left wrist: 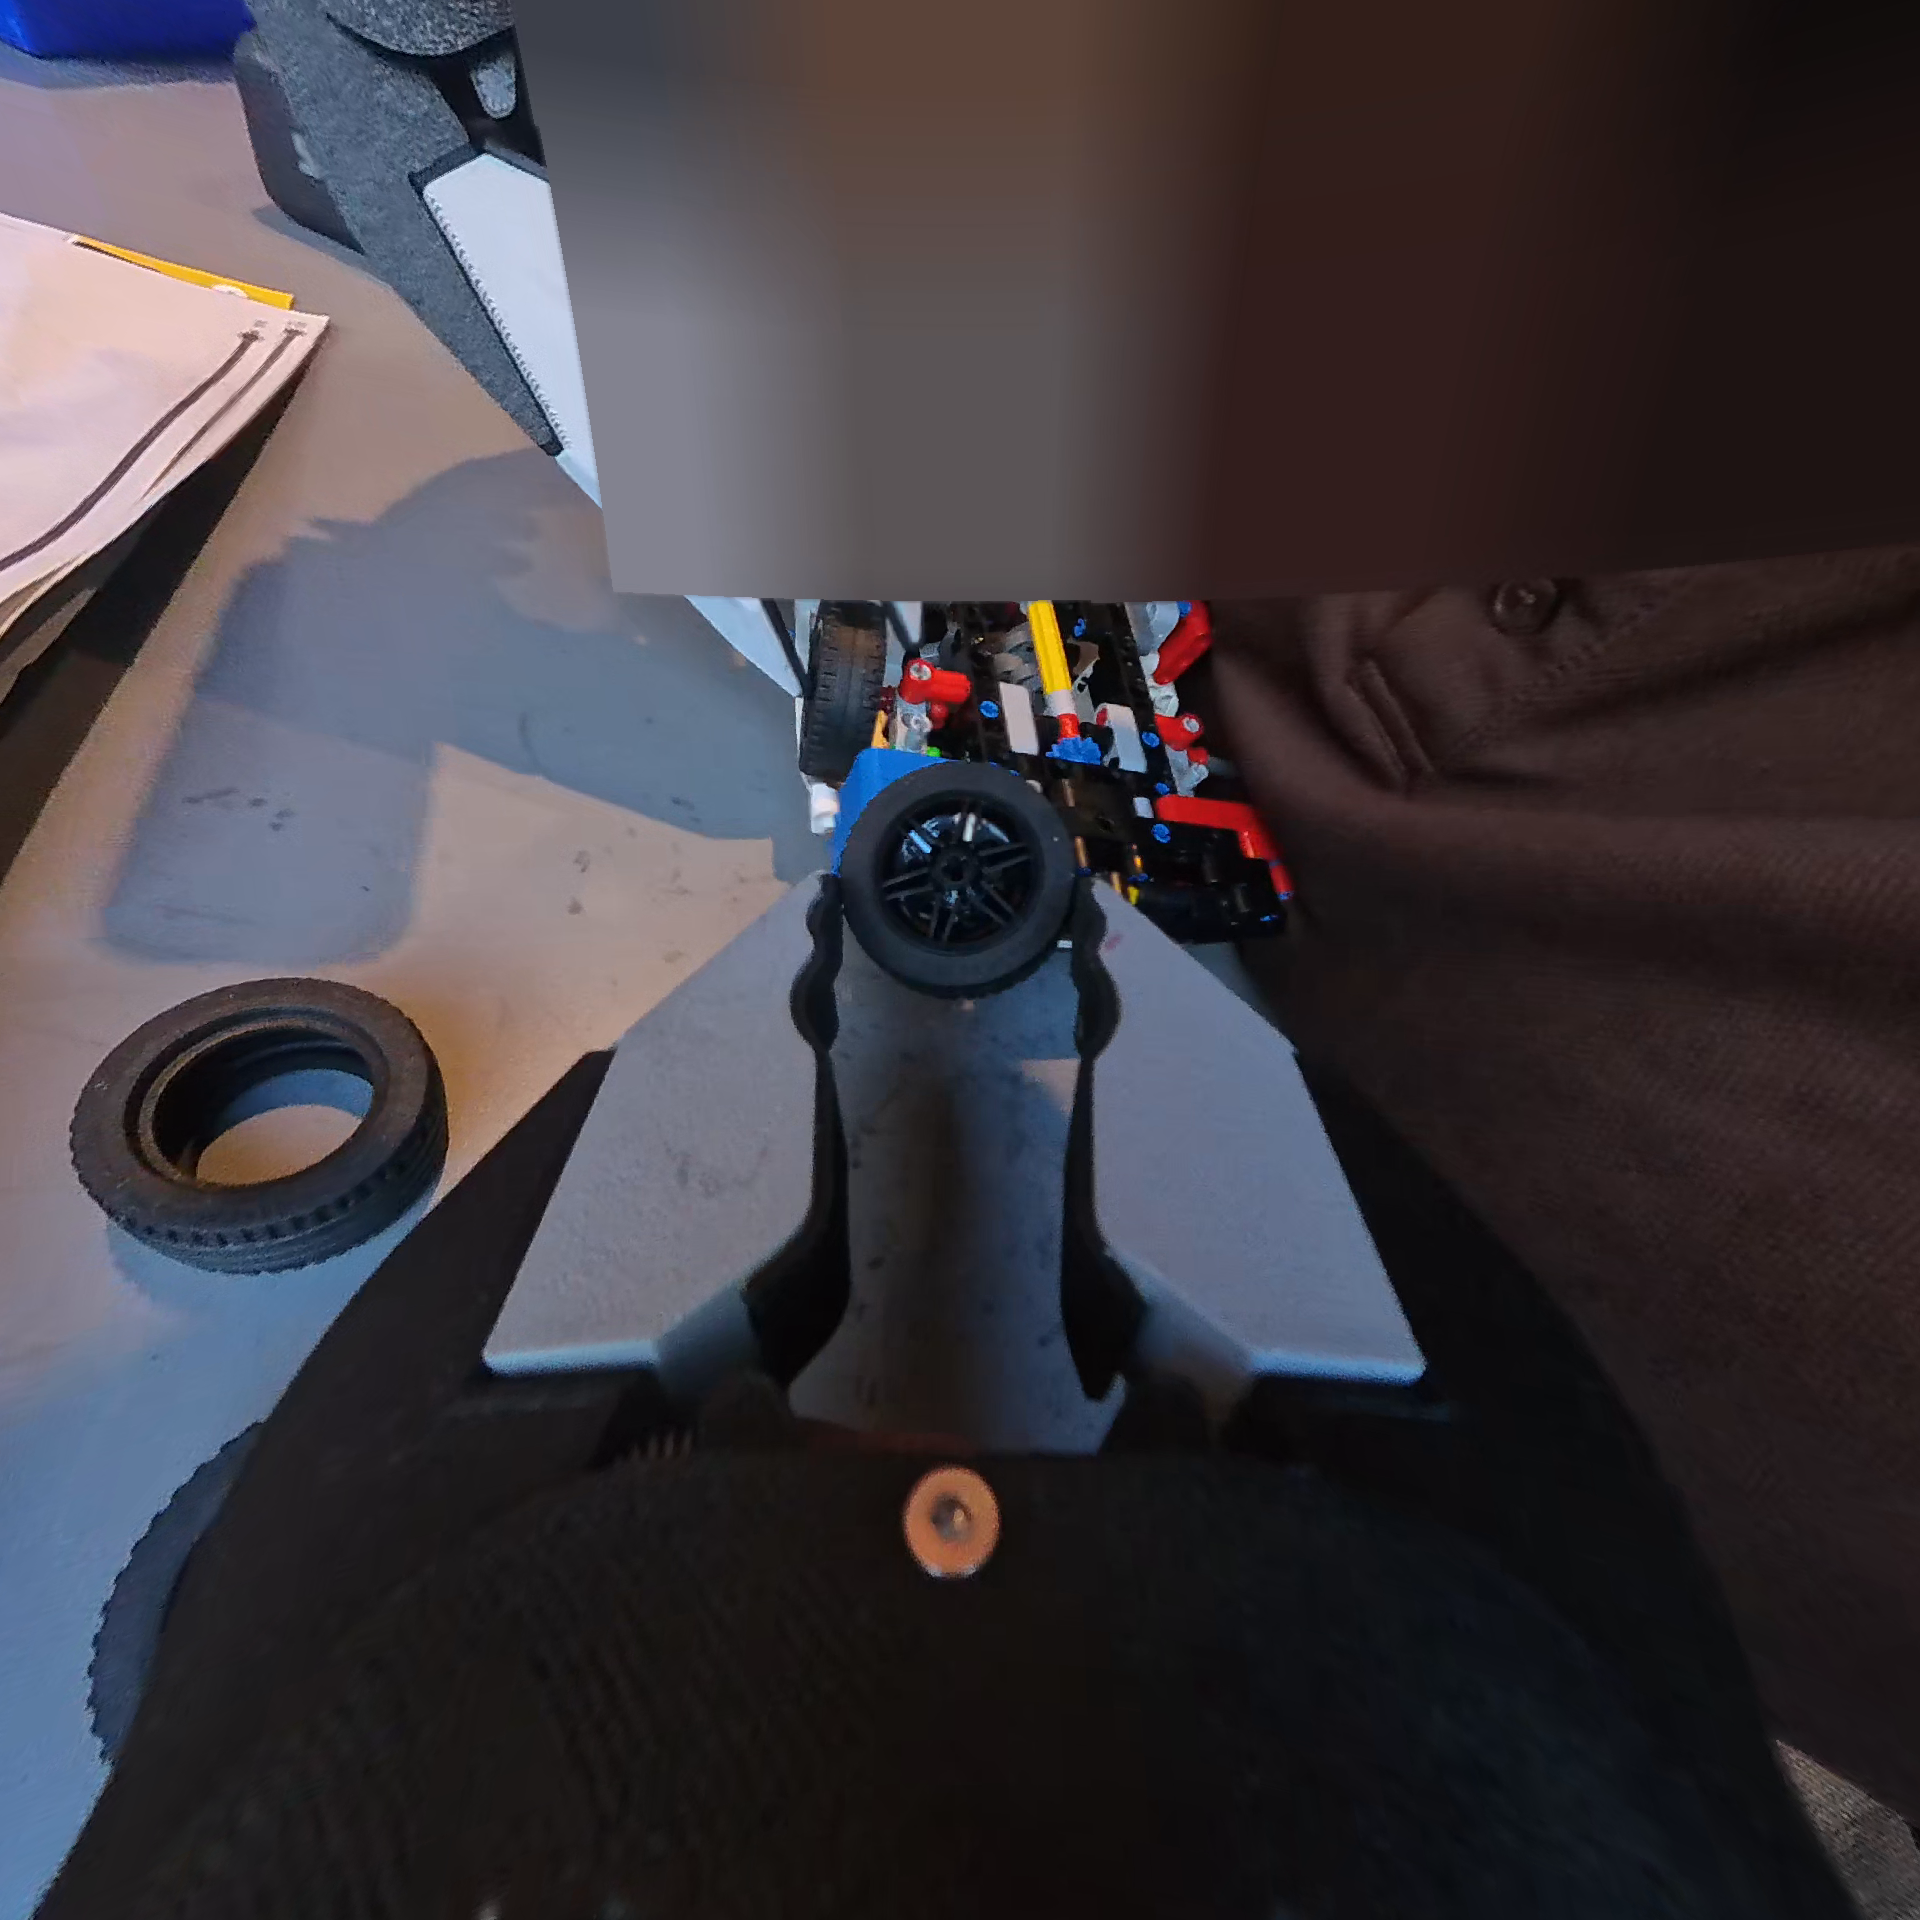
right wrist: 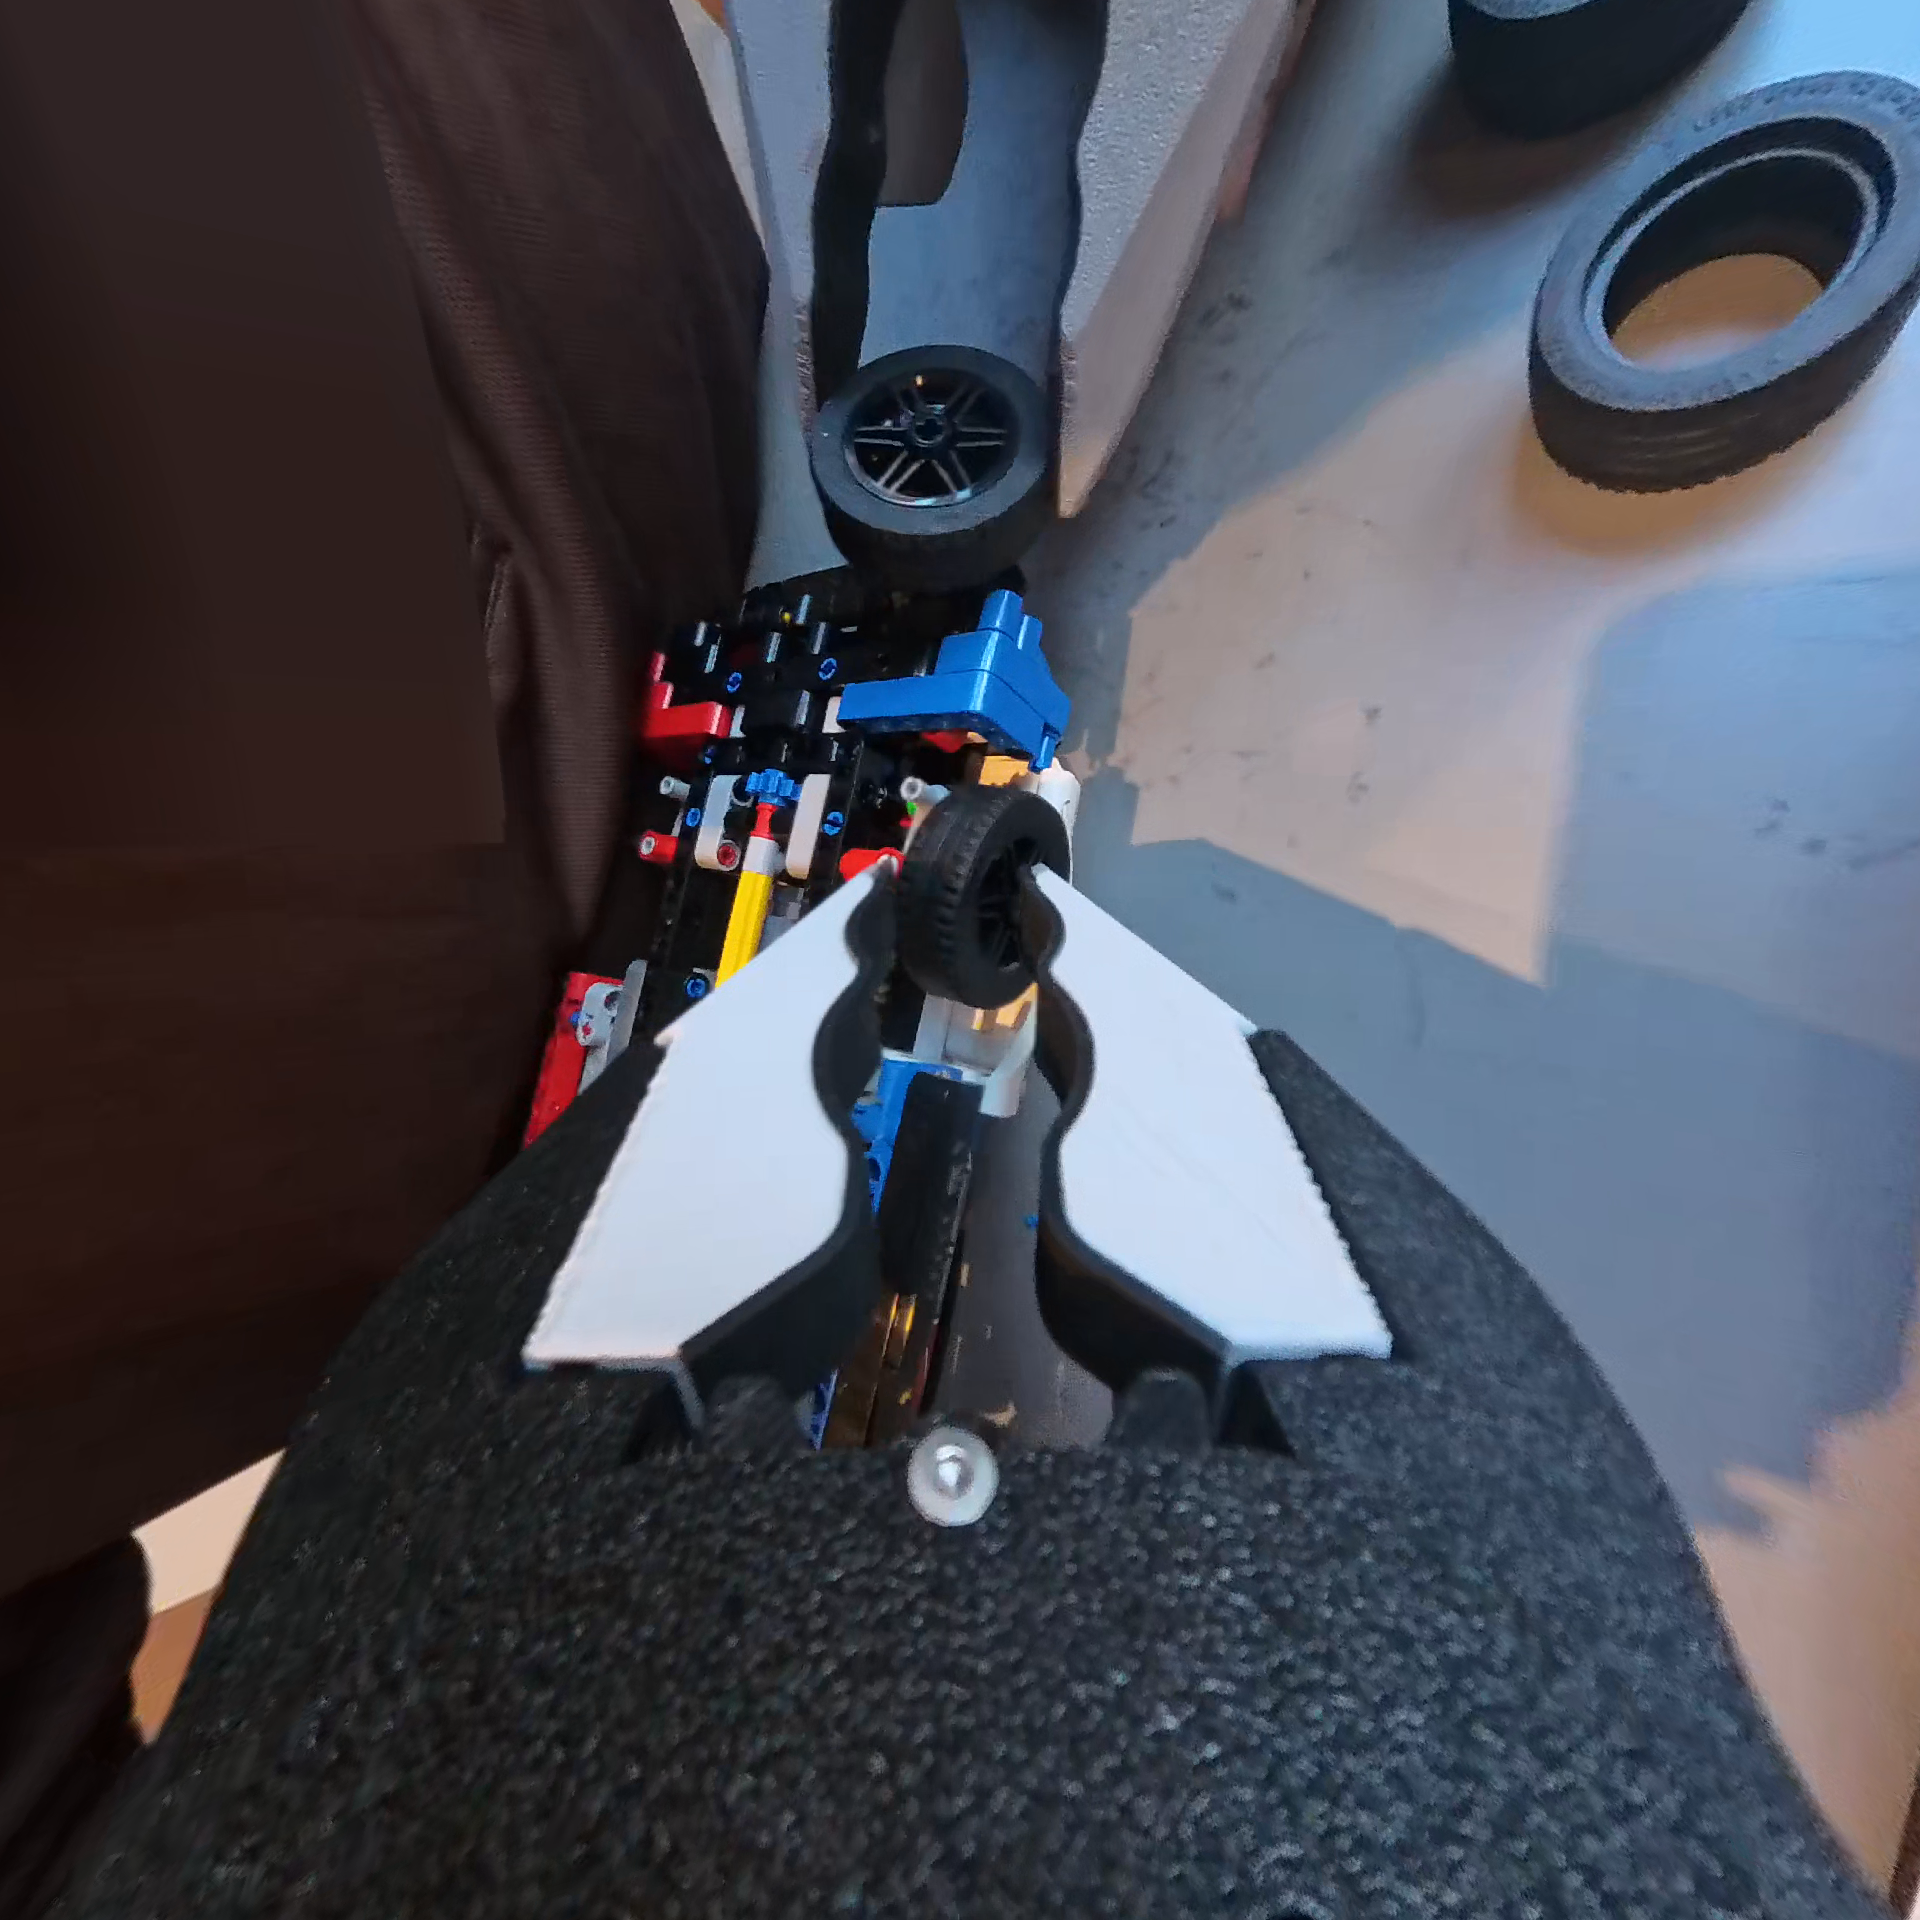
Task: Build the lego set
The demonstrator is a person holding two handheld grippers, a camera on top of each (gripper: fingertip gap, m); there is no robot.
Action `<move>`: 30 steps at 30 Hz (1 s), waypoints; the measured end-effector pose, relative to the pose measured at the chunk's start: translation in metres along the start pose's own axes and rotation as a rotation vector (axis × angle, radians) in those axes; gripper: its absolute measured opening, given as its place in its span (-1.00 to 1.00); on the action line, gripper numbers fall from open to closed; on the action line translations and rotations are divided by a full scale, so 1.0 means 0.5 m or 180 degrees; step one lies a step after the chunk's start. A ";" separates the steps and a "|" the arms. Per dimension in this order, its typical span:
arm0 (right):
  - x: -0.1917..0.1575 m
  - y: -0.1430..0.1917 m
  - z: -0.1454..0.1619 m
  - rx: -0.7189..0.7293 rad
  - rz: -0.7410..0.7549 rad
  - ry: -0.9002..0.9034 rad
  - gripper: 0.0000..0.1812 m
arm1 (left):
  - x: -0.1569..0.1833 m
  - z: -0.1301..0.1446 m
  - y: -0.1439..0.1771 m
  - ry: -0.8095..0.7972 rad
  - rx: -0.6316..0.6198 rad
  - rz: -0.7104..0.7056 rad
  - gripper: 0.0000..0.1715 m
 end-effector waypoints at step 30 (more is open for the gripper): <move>-0.004 0.003 -0.018 0.0263 0.0319 0.0045 -0.71 | 0.001 0.000 0.006 0.0059 0.0059 -0.0028 -0.53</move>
Point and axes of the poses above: each gripper's, where its closed fingertips meet, y back along the fingers, z out of its underside, x = y × z across the jaws, the point moved 4 cm from there along y, back along the fingers, and after that the axes turned 11 degrees about -y, right-handed, at the moved point
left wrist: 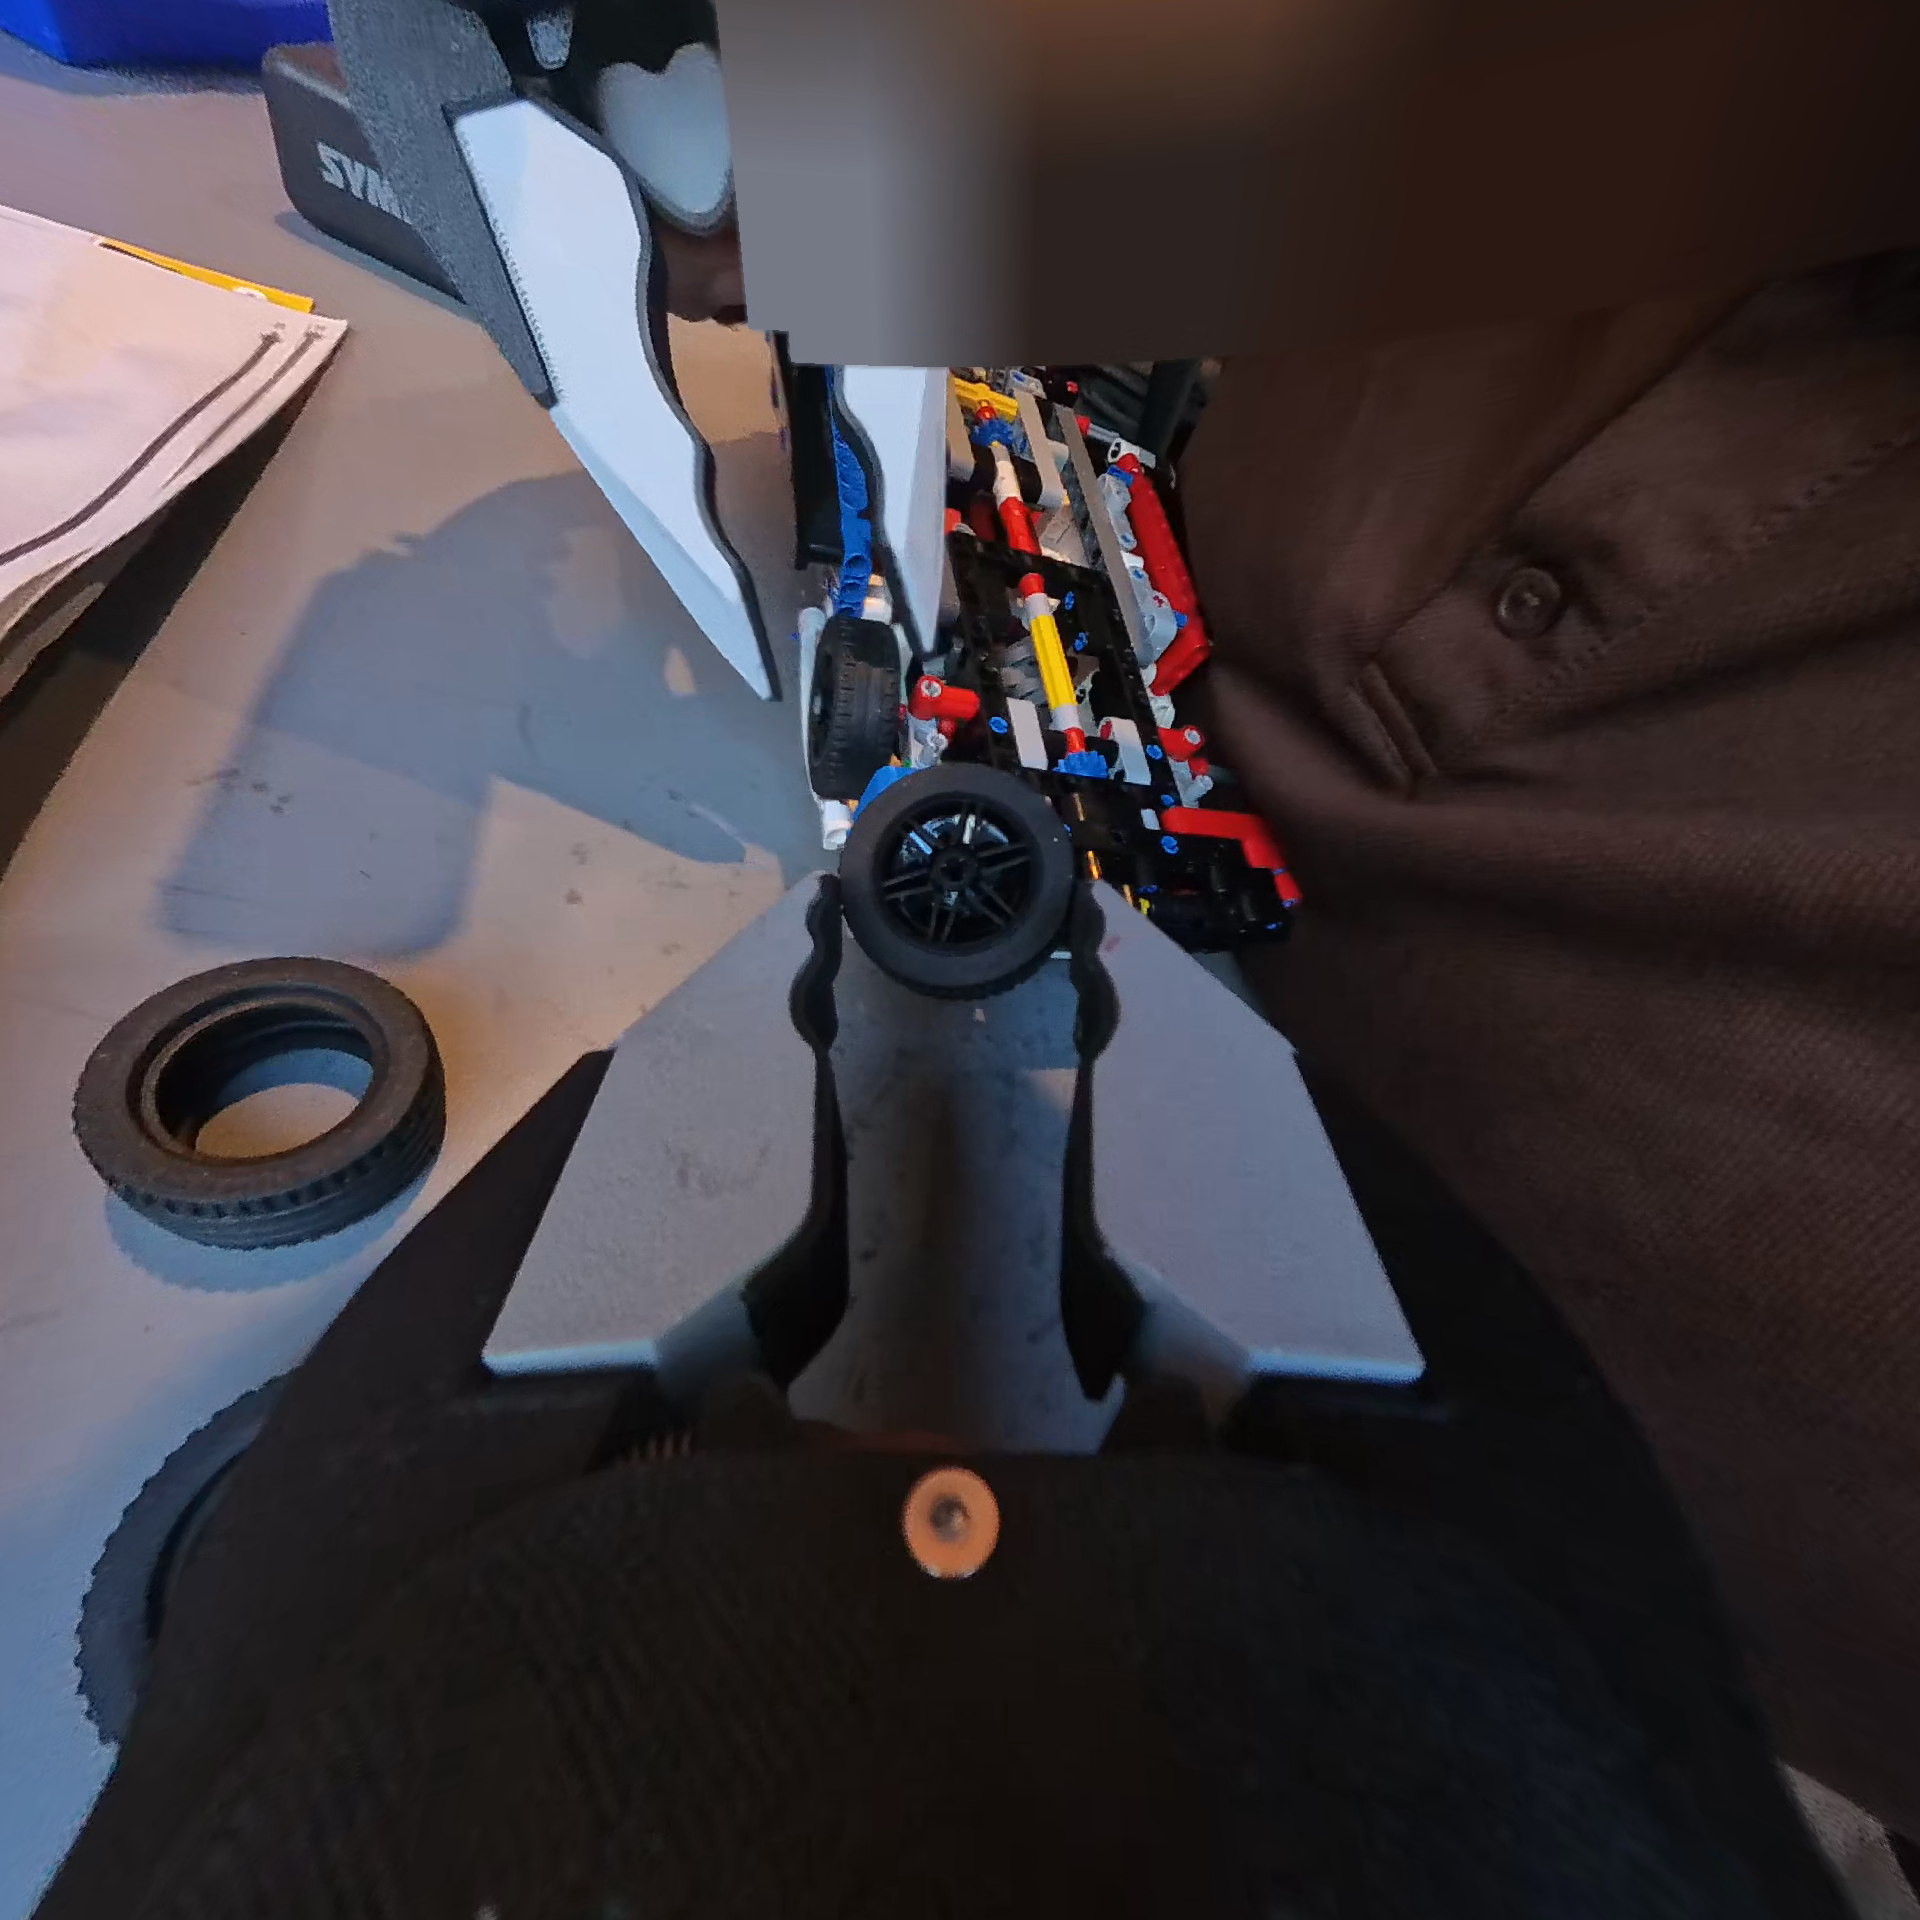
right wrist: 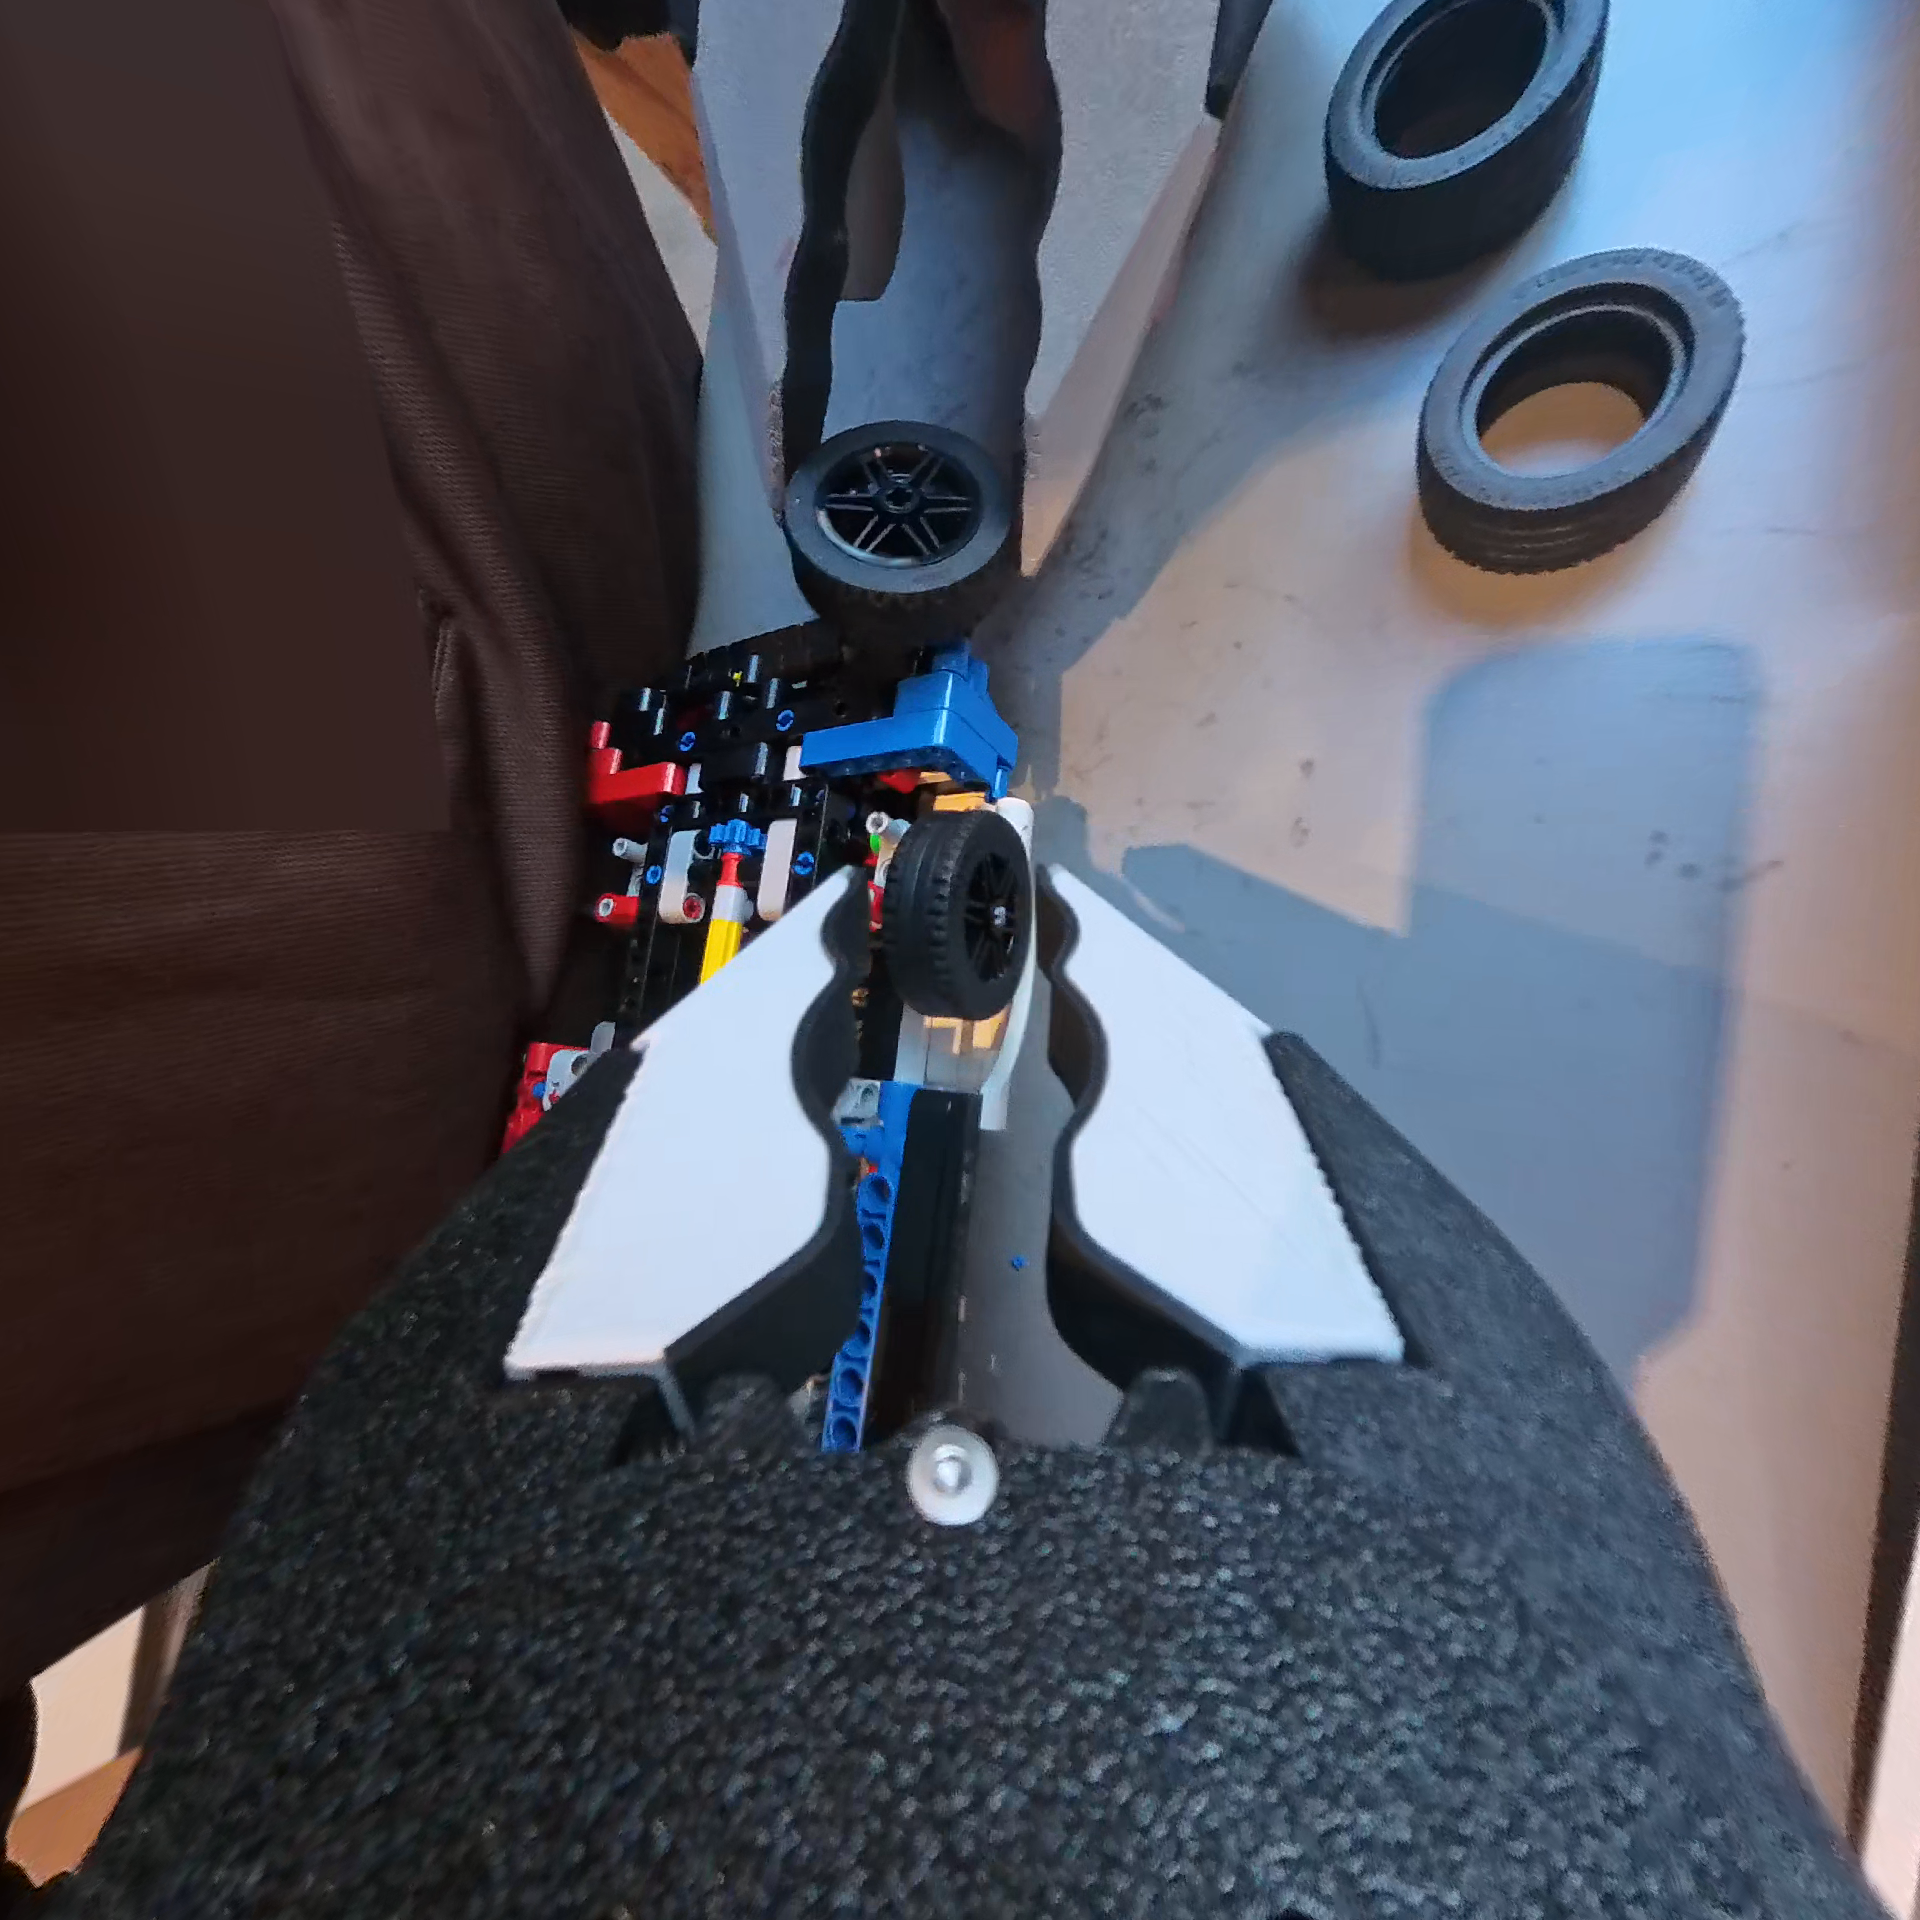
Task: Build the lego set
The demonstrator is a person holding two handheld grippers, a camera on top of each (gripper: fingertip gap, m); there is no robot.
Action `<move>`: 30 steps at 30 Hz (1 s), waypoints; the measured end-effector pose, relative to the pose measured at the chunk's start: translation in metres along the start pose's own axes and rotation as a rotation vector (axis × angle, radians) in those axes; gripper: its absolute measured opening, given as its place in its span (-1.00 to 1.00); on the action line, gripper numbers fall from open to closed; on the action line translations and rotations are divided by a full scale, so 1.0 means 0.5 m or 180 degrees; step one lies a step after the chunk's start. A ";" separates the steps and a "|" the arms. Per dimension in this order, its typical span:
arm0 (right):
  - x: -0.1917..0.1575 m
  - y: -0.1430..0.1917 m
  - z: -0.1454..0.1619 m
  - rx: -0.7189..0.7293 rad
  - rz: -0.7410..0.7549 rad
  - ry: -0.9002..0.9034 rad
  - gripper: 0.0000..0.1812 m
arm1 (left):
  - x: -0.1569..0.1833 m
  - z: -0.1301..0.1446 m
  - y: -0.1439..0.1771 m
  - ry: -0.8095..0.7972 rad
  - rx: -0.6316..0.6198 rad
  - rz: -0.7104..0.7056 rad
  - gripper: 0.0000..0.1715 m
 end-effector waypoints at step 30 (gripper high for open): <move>-0.043 0.045 0.018 0.0642 0.0797 0.0134 -0.67 | -0.009 0.090 0.055 0.1120 -0.0549 -0.1157 -0.52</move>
Point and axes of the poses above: each gripper's, where its closed fingertips meet, y back along the fingers, z out of its underside, x = y × z across the jaws, the point moved 4 cm from there along y, back along the fingers, and after that the axes turned 11 degrees about -y, right-handed, at the moved point
